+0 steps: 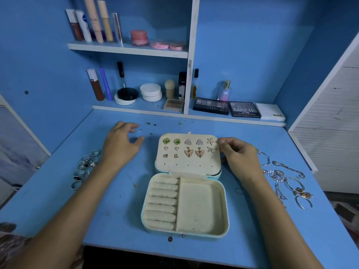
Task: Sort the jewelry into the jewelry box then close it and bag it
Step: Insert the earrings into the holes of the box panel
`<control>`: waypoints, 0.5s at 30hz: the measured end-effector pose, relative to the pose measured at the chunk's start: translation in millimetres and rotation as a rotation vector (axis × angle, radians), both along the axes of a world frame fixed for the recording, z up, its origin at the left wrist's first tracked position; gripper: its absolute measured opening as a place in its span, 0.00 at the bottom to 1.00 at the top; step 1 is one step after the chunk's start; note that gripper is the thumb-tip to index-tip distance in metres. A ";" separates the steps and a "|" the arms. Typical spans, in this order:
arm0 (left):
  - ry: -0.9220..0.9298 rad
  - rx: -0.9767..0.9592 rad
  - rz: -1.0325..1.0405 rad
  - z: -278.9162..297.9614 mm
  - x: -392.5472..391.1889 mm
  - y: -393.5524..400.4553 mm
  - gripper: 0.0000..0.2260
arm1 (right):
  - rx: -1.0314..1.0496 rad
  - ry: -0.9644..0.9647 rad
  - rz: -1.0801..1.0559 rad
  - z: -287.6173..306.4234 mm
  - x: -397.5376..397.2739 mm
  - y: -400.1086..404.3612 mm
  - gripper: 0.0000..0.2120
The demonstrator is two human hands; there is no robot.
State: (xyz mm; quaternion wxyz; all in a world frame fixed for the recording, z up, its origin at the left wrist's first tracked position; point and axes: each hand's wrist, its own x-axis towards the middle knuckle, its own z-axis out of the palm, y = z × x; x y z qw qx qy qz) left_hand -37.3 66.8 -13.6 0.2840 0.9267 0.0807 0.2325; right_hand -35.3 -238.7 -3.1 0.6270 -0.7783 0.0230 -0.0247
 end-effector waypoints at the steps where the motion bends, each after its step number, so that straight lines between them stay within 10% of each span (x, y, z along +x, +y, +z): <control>1: 0.021 -0.002 0.009 -2.2 1.3 2.1 0.16 | 0.000 0.000 0.001 0.3 -0.2 -0.4 0.09; 15: 0.037 0.020 0.101 -9.8 3.0 -3.4 0.04 | -0.018 0.001 0.017 0.7 0.2 -1.2 0.09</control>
